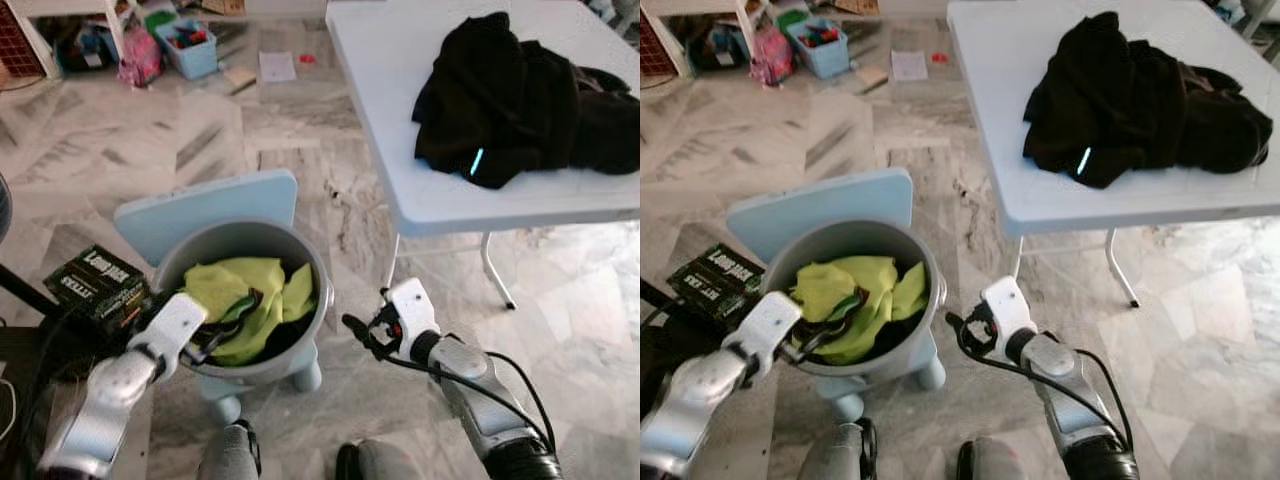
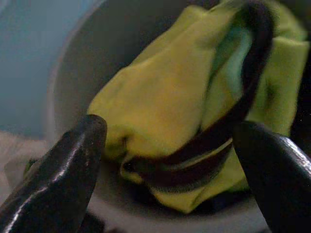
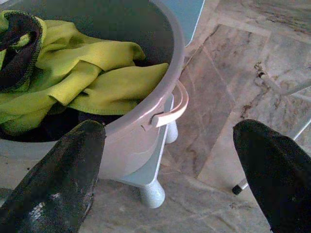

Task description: Hang hanger

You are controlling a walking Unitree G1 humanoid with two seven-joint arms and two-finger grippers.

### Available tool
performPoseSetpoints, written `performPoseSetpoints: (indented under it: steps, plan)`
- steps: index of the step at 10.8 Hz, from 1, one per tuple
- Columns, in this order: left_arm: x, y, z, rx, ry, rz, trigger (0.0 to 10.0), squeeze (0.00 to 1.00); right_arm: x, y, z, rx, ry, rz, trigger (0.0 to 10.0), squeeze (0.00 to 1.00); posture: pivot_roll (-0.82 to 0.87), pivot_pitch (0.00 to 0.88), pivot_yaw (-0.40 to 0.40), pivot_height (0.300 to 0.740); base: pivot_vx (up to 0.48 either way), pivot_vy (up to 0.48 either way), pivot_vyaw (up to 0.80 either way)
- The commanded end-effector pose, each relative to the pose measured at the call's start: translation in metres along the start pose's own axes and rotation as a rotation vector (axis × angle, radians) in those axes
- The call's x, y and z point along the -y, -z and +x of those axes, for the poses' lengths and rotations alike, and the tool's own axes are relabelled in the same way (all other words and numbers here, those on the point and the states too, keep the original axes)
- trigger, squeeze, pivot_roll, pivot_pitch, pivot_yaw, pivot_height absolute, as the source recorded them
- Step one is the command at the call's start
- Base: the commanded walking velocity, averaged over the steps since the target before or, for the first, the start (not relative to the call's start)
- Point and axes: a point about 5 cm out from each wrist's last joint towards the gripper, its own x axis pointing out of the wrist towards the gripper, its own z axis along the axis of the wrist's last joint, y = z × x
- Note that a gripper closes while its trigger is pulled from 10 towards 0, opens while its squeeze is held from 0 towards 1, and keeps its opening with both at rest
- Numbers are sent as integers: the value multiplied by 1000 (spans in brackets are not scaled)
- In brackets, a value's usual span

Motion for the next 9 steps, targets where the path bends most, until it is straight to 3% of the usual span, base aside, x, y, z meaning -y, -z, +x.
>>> performPoseSetpoints:
  steps: [1, 2, 3, 5, 8, 9]
  plan:
    - [5, 2, 4, -1, 53, 27, 10000, 0, 2, -4, -5, 23, 8, -21, 10000, 0, -38, 145, -48, 740, 0, 0, 0]
    - [7, -5, 12, 27, 83, 18, 10000, 0, -2, -15, -13, 71, -46, 38, 10000, 0, -41, 151, -41, 740, 0, 0, 0]
    - [6, -8, 19, 29, 103, 19, 10000, 0, -15, -25, -23, 85, -188, 102, 10000, 0, -56, 155, -35, 740, 0, 0, 0]
    - [6, -10, 26, 7, 144, 22, 10000, 0, -27, -25, -44, 36, -330, 69, 10000, 0, -89, 163, -43, 740, 0, 0, 0]
    - [16, -6, 22, -19, 261, -43, 10000, 0, -13, -18, -51, -21, -209, 28, 10000, 0, -106, 187, -69, 740, 0, 0, 0]
    - [17, -1, 24, -36, 241, -65, 10000, 0, -13, -22, -52, -24, -195, 18, 10000, 0, -118, 192, -77, 740, 0, 0, 0]
